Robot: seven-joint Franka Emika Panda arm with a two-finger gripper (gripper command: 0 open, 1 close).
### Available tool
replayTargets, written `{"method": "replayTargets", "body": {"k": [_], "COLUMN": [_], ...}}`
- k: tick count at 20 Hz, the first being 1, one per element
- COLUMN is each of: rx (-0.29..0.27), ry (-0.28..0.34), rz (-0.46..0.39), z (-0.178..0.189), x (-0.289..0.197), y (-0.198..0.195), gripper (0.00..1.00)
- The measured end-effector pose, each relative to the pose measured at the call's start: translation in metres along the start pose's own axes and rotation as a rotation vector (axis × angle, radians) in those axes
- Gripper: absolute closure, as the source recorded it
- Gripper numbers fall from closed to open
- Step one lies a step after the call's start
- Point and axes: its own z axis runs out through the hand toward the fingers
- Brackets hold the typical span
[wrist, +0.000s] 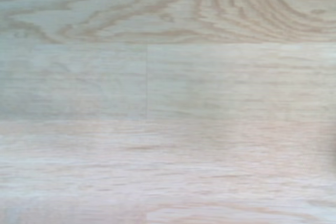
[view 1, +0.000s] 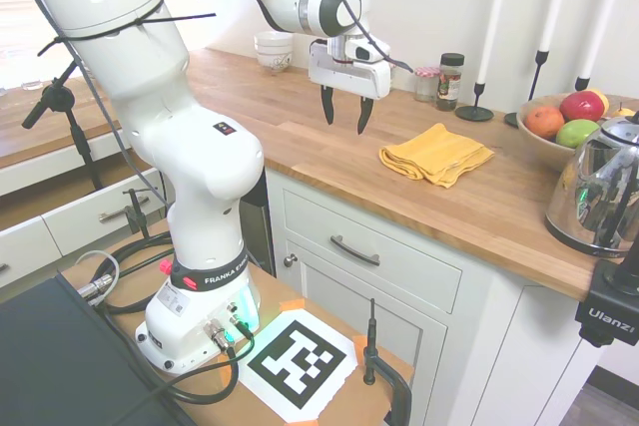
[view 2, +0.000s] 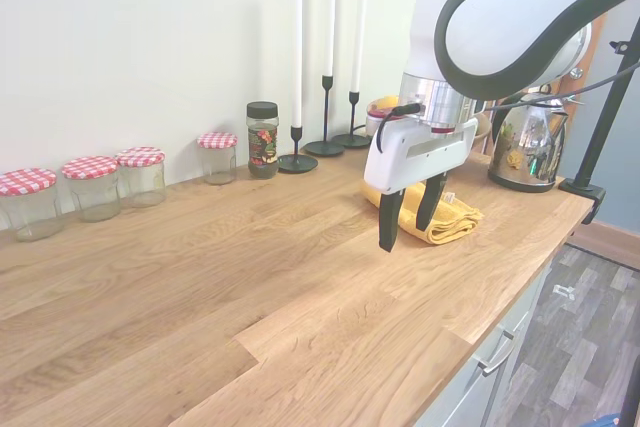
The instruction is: Wipe the counter
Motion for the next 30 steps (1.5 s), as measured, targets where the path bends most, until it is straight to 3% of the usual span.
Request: {"method": "replayTargets", "body": {"k": [7,20,30], "rx": [0.001,0.027,0.028], "ry": [0.018,-0.011,-0.049], "rz": [0.027,0.171,0.215], "z": [-0.006,-0.008,0.013], "x": [0.012,0.135,0.18], "y": [0.004,0.072,0.102], "gripper": [0.0,0.0,0.0]}}
